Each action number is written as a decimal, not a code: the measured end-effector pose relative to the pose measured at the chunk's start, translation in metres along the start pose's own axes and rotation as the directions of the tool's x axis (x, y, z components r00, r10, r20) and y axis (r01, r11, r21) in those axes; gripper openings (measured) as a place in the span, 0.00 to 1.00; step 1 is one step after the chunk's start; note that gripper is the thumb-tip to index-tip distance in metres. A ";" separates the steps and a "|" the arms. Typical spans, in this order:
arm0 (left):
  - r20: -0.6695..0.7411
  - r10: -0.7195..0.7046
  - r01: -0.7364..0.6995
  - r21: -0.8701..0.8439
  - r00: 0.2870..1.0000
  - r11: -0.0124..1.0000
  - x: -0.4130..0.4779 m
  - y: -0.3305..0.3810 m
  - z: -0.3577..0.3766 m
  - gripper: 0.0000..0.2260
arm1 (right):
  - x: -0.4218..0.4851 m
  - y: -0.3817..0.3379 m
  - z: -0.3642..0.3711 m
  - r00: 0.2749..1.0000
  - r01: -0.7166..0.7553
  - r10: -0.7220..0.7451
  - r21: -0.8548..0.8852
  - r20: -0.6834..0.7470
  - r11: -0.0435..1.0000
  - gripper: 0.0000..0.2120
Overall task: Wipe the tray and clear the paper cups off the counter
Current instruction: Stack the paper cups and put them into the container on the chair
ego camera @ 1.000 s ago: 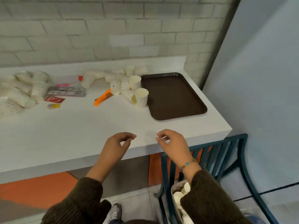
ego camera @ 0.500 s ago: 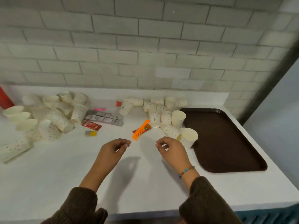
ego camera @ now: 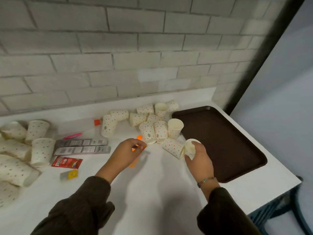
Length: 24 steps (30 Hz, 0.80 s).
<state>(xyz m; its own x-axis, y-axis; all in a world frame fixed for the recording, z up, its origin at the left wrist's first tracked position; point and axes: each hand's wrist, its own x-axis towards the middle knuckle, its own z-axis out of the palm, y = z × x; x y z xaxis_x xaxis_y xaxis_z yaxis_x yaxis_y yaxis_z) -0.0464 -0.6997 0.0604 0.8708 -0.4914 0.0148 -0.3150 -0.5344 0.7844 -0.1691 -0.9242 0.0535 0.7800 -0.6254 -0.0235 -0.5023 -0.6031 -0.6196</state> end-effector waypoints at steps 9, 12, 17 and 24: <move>0.043 0.052 -0.056 0.100 0.998 0.993 0.113 0.052 0.035 0.10 | 0.019 0.017 -0.010 0.999 0.029 -0.027 -0.125 0.019 0.992 0.13; 0.061 -0.098 0.084 0.208 0.993 0.975 0.144 0.059 0.059 0.22 | 0.012 0.020 -0.016 0.995 0.096 -0.099 -0.096 -0.027 0.991 0.10; 0.070 -0.191 0.153 0.366 0.979 0.918 0.168 0.064 0.094 0.33 | 0.001 0.033 -0.025 0.990 0.137 -0.138 -0.068 -0.009 0.988 0.10; 0.057 -0.236 0.172 0.525 0.970 0.833 0.175 0.065 0.100 0.15 | -0.002 0.055 -0.035 0.997 0.072 -0.072 -0.038 0.007 0.997 0.12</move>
<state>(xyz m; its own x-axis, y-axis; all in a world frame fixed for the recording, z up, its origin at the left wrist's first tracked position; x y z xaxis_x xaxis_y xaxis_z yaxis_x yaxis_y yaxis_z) 0.0482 -0.8892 0.0518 0.8977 -0.3895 -0.2058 -0.3108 -0.8911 0.3307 -0.2115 -0.9728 0.0471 0.8168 -0.5768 0.0153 -0.4586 -0.6651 -0.5893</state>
